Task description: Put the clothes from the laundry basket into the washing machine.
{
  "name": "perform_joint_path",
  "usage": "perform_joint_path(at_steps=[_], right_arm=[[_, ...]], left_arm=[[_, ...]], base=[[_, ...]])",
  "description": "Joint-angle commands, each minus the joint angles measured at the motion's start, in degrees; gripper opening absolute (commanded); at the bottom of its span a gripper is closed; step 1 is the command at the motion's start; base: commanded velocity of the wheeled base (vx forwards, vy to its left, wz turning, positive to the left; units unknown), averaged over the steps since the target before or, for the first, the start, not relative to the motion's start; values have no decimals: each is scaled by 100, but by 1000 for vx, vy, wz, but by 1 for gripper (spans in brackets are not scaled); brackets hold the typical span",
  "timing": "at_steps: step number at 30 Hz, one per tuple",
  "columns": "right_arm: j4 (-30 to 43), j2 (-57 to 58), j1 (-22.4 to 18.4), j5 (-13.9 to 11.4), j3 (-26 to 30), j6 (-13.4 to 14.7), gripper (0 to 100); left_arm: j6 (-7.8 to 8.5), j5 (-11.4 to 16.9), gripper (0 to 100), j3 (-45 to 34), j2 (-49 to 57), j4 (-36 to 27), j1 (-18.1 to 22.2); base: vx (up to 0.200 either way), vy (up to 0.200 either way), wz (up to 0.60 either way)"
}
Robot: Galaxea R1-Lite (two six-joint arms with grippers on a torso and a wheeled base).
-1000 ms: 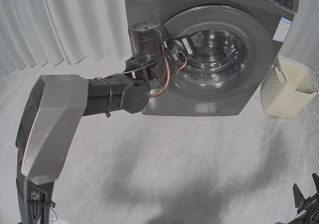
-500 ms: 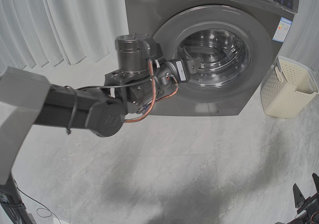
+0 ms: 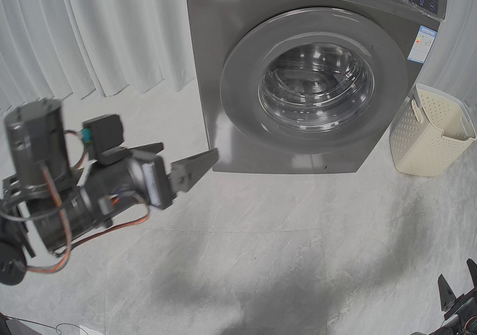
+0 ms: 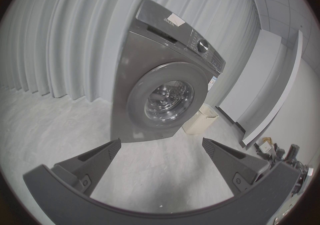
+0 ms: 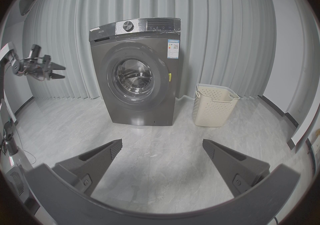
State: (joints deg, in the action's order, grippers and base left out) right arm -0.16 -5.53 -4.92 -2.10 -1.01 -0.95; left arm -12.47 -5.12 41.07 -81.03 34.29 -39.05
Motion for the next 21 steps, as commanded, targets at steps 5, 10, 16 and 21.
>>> perform_joint_path(at_steps=[5, 10, 16, 21], right_arm=[[-2, -9, 0, -1, 101, -2, 100], [-2, -27, -8, -1, 101, -2, 100], [-2, -9, 0, -1, 101, -2, 100], [-2, -9, 0, -1, 101, -2, 100]], left_arm=[[983, 688, 100, -4107, 6697, -1777, 2331], [1168, 943, 100, -4107, 7567, -2840, 3008], [1133, 363, 100, -4107, 7558, -2963, 3386], [1124, 371, 100, -4107, 7901, -3060, 4010]], base=[[0, 0, 0], [0, 0, 0], [0, 0, 0], [0, 0, 0]])
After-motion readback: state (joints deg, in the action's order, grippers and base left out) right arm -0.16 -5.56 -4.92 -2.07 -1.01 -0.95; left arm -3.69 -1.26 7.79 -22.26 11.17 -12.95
